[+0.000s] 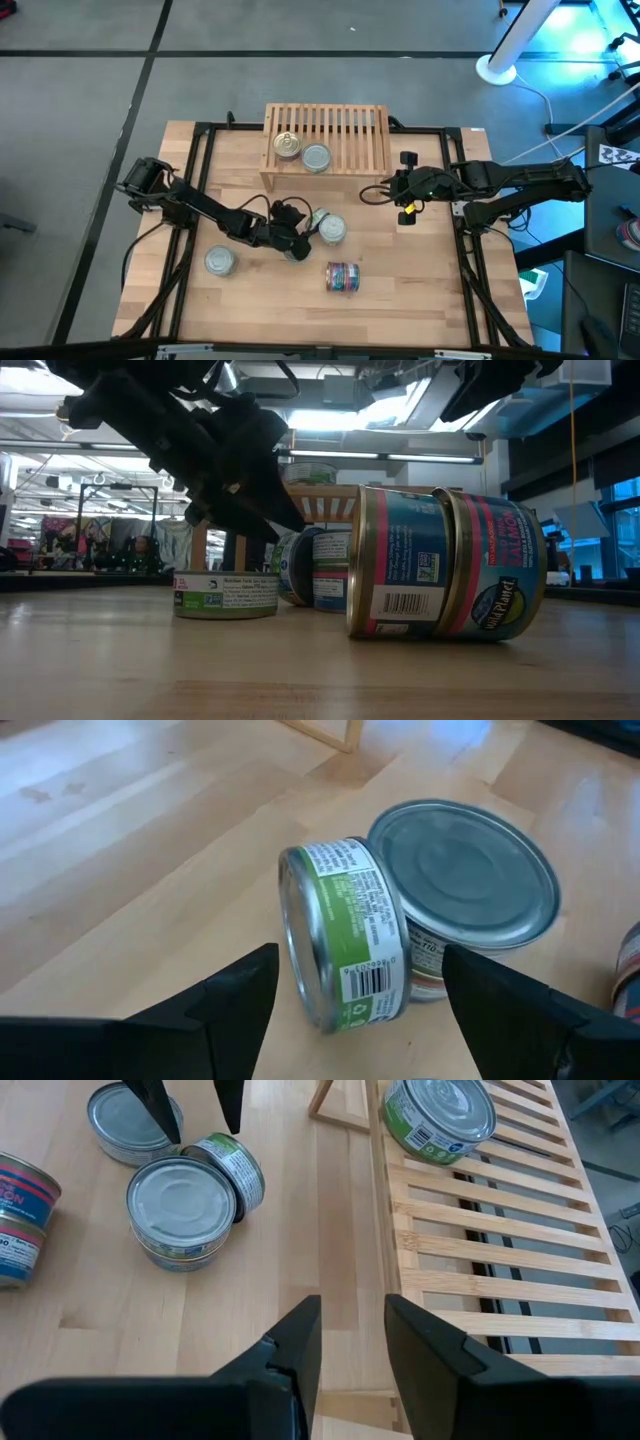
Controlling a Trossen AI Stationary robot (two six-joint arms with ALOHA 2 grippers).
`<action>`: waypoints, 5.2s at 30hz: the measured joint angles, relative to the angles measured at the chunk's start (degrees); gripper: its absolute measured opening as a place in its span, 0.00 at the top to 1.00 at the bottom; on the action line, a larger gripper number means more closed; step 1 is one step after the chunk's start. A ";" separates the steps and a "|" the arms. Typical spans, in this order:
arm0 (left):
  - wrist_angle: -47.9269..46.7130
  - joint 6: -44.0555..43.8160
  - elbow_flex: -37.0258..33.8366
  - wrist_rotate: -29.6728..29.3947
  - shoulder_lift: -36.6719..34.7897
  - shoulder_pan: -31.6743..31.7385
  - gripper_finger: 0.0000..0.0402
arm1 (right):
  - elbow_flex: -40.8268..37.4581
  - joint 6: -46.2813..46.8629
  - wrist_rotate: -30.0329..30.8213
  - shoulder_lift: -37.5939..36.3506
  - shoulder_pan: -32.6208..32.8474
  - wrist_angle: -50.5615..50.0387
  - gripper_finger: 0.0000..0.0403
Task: Stack canned seafood by type on shelf
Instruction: Stack the green tuna can on top of the other green tuna can on the shelf
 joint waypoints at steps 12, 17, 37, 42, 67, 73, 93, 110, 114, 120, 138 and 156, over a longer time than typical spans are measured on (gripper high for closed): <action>1.48 0.04 -0.02 -0.20 4.59 0.16 0.31 | 0.04 0.00 -0.02 0.00 0.00 -0.04 0.71; 1.79 0.15 -0.04 -0.43 5.40 0.91 0.31 | 0.05 0.00 -0.04 0.00 0.01 -0.02 0.71; 4.18 4.84 -0.04 -0.50 5.40 1.61 0.63 | 0.04 -0.02 -0.04 0.00 0.01 -0.03 0.71; 4.19 3.05 -0.04 -0.13 5.40 1.63 0.64 | 0.04 0.00 -0.04 0.00 0.02 -0.02 0.71; -1.19 -4.89 -0.04 0.27 -20.96 4.88 0.64 | 0.04 -0.04 -0.57 0.00 0.00 1.19 0.71; -0.37 -16.45 -0.04 0.28 -27.17 8.34 0.63 | 0.04 -3.36 -0.67 0.15 0.00 9.40 0.71; 1.23 -38.63 -0.04 5.89 -26.84 18.54 0.63 | 0.04 -27.92 0.67 14.21 0.00 39.12 0.71; 5.94 -43.74 -0.02 8.69 -21.90 21.94 0.62 | 0.00 -35.01 2.62 23.60 -6.19 54.44 0.71; 6.36 -43.86 -0.01 8.88 -21.57 21.96 0.62 | 0.00 -34.98 2.60 25.15 -7.47 56.01 0.71; 6.06 -44.47 0.04 8.72 -21.53 22.60 0.62 | 0.00 -34.97 1.71 27.18 -8.26 56.99 0.71; 5.40 -42.99 0.02 9.47 -21.48 22.86 0.54 | 0.02 -34.97 1.11 28.02 -8.26 56.82 0.71; 5.42 -39.81 0.00 10.45 -21.48 23.06 0.54 | 0.02 -34.97 1.20 27.98 -8.26 56.81 0.71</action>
